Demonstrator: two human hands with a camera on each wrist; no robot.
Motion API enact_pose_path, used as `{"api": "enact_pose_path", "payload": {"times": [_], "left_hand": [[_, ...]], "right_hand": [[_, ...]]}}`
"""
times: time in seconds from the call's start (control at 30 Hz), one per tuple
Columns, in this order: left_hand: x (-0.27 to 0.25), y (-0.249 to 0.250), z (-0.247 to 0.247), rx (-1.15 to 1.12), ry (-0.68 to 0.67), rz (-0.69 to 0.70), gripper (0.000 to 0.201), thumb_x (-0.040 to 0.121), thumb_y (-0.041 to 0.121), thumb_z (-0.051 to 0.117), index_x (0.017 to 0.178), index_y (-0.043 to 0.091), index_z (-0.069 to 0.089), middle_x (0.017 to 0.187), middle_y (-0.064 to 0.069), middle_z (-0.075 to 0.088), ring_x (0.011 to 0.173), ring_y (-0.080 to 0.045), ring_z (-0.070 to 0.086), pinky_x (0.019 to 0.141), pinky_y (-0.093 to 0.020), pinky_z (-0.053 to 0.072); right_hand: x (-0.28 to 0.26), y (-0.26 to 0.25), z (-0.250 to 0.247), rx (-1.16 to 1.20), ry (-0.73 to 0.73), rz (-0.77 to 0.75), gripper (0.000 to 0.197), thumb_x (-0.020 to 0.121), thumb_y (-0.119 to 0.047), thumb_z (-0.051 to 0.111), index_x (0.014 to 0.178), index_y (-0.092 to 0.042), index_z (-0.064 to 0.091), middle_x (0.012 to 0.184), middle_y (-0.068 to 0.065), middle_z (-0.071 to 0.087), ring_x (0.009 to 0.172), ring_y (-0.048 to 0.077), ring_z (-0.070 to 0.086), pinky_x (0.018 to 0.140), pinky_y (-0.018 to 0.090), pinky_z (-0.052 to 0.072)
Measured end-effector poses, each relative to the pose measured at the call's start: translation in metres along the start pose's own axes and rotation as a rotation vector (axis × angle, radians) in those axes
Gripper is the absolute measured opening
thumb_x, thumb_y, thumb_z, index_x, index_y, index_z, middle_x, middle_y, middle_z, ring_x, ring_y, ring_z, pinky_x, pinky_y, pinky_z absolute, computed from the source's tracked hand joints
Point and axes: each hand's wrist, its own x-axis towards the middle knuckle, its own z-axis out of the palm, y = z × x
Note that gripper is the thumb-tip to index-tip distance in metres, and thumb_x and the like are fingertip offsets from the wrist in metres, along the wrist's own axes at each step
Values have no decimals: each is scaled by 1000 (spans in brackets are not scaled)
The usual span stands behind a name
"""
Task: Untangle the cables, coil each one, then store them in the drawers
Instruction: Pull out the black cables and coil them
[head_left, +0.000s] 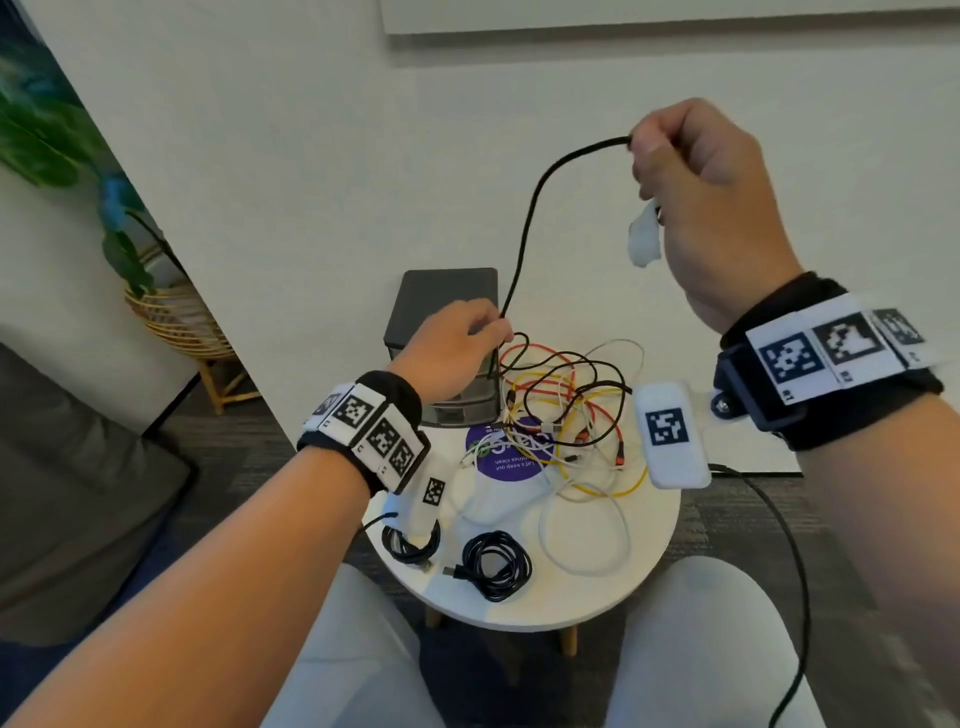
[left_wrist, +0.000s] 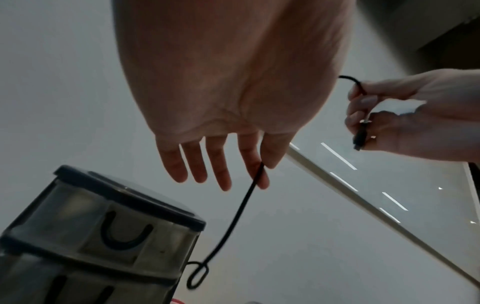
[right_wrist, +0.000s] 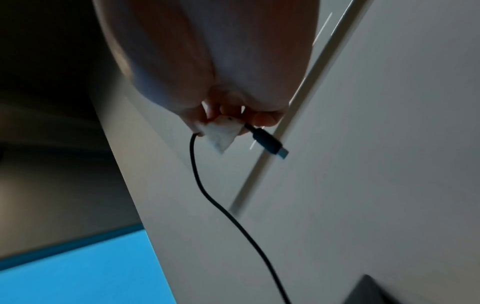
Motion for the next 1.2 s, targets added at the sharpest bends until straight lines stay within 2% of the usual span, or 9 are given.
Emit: {"api": "enact_pose_path", "payload": {"times": [0.2,0.37,0.53,0.63,0.73,0.87,1.0,1.1,1.2], "left_hand": [[-11,1,-10,-167,255,-147,32,103,45,52,96,16,64,87,4,65,78,-9,58,69,-27,44],[-19,31,-24,-677,-166,-267,80,104,63,28,97,-2,74,78,-16,72,62,-22,67,62,-28,53],[-19,45,-20,-746,-179,-101,30,104,25,54,102,-2,66,89,-19,69,80,-28,69,78,-36,58],[-20,49,-24,-818,-148,-50,23,107,14,47,107,2,66,81,-9,71,72,-17,70,69,-26,58],[-24,57,-33,-892,-218,14,30,109,15,41,121,0,63,68,-3,55,51,-12,47,50,-20,41],[-34,65,-44,-991,-322,113,42,108,23,36,134,-1,59,63,3,28,45,-5,15,42,-23,10],[-42,58,-63,-1119,-151,120,44,107,22,35,144,4,51,63,4,34,44,-6,16,42,-22,11],[-43,44,-70,-1154,76,83,38,106,13,34,141,3,46,69,0,47,43,-6,23,43,-21,15],[-39,37,-68,-1188,207,77,23,108,9,37,131,9,39,92,-11,70,56,-11,54,50,-19,41]], "right_hand": [[-16,9,7,95,-106,181,20,99,-9,52,96,-23,65,74,-3,62,65,8,54,60,19,43],[-45,11,14,179,-530,188,21,99,5,49,104,-15,54,79,15,68,66,20,58,64,28,46],[-63,18,19,66,-803,137,18,95,8,56,97,-8,48,87,19,67,83,25,70,72,44,54],[-48,22,1,-69,-669,159,24,95,2,58,110,-16,53,91,9,74,87,20,72,77,37,53],[-30,23,-2,-161,-408,121,46,93,-3,62,131,-28,51,112,1,69,95,15,65,82,32,51],[-28,40,34,-372,-612,21,40,100,-18,58,139,-25,51,141,0,48,132,18,42,113,38,32],[-29,47,44,-144,-570,148,20,108,-23,41,95,-13,53,104,10,72,95,9,65,90,30,48],[-32,43,45,-155,-678,187,17,108,-21,39,102,-9,50,75,9,70,68,15,70,71,28,54],[-33,25,54,-441,-874,-34,16,106,-20,48,112,-14,61,68,-12,57,58,-5,56,62,8,39]]}}
